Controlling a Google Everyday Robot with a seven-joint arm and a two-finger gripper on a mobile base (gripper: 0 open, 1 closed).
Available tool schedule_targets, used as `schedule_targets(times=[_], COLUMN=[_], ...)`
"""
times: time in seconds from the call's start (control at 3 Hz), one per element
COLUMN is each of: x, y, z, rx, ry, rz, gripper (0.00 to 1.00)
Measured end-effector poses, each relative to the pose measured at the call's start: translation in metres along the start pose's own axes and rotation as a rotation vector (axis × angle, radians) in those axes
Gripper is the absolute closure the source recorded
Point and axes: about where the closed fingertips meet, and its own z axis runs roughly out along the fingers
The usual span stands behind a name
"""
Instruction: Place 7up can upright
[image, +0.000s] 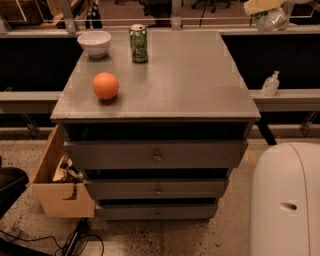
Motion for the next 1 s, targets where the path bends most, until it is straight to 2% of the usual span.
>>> schedule_targets(times=[0.33, 0.67, 1.0], x=[0.036, 0.073, 0.113], y=[0.005, 0.022, 0.045], z=[0.033, 0.059, 0.087], rx=[-0.151, -0.275, -0.377], ry=[-0.15, -0.252, -0.336], rz=[-0.098, -0.095, -0.059], gripper=[1.0, 1.0, 1.0])
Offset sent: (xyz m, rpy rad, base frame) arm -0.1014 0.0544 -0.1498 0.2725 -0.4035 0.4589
